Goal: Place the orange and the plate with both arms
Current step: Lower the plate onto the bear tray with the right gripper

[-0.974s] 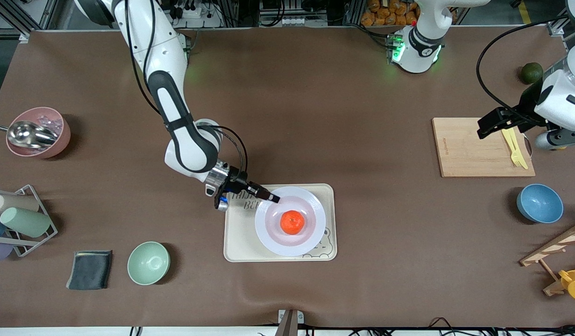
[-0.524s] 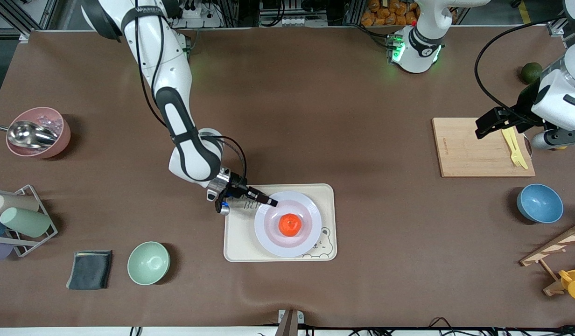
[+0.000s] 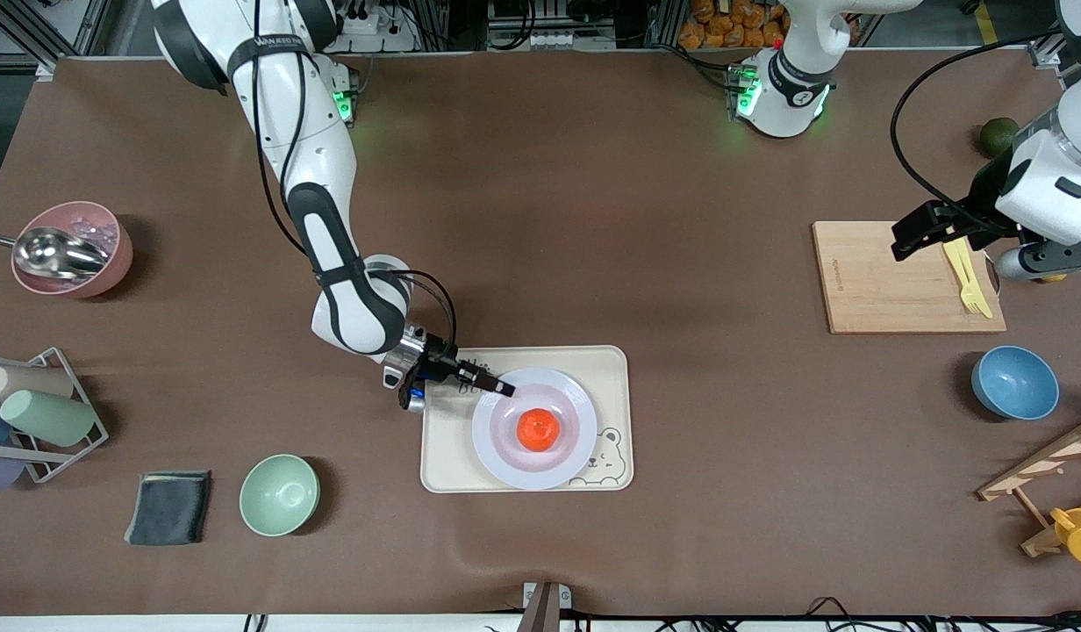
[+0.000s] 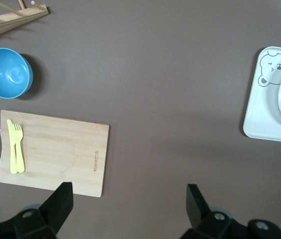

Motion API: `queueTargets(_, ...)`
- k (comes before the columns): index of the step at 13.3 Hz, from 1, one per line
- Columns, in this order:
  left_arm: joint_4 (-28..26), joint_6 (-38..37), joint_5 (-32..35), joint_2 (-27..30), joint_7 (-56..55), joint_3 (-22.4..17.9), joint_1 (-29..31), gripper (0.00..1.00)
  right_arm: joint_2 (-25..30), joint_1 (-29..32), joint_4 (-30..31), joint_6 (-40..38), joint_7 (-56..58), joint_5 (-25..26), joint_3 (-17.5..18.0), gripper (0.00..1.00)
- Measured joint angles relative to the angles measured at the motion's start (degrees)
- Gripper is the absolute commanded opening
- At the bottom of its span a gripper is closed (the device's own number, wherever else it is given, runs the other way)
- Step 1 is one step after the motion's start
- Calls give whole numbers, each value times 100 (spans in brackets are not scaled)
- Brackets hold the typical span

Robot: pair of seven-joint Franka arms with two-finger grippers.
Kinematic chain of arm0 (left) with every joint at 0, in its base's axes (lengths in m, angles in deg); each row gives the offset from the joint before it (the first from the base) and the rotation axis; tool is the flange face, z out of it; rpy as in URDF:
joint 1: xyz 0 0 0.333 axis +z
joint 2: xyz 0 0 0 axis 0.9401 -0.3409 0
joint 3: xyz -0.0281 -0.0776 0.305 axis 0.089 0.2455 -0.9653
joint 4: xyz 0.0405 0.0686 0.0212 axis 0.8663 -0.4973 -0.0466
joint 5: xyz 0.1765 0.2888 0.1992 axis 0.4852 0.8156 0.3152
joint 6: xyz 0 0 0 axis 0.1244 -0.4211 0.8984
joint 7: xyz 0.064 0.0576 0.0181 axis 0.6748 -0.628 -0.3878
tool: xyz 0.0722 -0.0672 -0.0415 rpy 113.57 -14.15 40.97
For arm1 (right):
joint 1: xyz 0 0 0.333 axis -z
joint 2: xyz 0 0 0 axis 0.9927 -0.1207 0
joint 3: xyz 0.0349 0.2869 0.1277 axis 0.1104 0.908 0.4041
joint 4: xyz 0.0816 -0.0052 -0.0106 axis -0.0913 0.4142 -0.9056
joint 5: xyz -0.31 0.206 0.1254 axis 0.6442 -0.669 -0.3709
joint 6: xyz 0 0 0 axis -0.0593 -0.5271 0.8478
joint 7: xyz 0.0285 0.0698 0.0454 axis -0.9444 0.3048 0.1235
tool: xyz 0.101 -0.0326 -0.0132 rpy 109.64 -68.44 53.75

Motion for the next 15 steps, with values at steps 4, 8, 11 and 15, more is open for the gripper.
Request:
queueTargets(4, -6, 0, 0, 0, 10, 3, 0, 100, -10, 2, -7, 0, 1, 0, 0, 75)
queueTargets(8, -9, 0, 0, 0, 11, 8, 0, 100, -14, 3, -81, 0, 39, 0, 0, 100)
queueTargets(11, -12, 0, 0, 0, 11, 14, -1, 100, -13, 4, -129, 0, 39, 0, 0, 100)
queueTargets(15, -13, 0, 0, 0, 11, 15, -1, 100, 5, 4, -156, 4, 39, 0, -5, 100)
